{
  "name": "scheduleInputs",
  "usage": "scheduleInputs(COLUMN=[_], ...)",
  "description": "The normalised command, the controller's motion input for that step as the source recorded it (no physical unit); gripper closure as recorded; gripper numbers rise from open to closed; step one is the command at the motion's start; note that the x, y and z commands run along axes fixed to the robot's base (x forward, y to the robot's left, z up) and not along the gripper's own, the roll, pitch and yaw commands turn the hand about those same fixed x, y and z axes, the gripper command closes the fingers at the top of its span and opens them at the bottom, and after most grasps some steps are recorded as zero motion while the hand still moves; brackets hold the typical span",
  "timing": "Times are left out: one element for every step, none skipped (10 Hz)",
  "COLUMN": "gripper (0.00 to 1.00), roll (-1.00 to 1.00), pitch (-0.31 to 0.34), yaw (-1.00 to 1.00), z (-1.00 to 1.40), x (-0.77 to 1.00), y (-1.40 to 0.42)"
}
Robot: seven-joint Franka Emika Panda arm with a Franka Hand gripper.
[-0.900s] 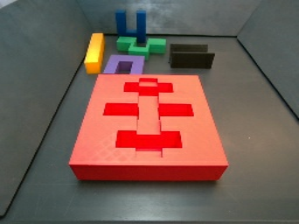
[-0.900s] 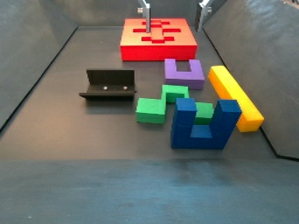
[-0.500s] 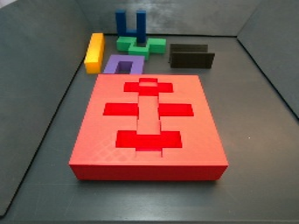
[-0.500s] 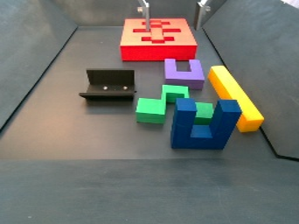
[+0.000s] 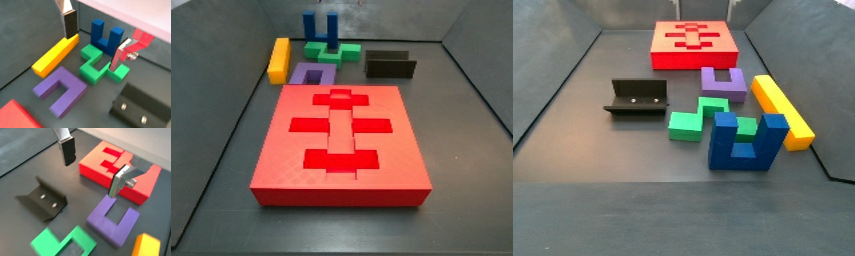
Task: Pick up the purple object. Move up. Place the purple object on the fixture. Regrasp the purple object. Move to above the board. Insert the purple object.
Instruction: Pick up the purple object.
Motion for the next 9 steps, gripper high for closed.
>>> scheduleInputs(gripper=[0.00, 0.00, 0.00, 0.00, 0.00, 0.00, 0.00, 0.00, 0.00], roll=[0.00, -0.04, -0.06, -0.03, 0.00, 0.00, 0.00, 0.00, -0.02], pitch=[-0.163, -0.131, -0.089, -0.161, -0.150, -0.150, -0.123, -0.044, -0.039], yaw=[0.26, 0.46, 0.53, 0.45, 0.09, -0.07, -0.39, -0.55, -0.45], z=[-0.32, -0.32, -0.25, -0.31, -0.21, -0.26, -0.27, -0.36, -0.32], x=[-0.16, -0.08, -0.07, -0.24, -0.24, -0.23, -0.30, -0.15, -0.03], y=[-0.64, -0.55, -0.48, -0.47, -0.36, -0.22, -0.04, 0.01, 0.07])
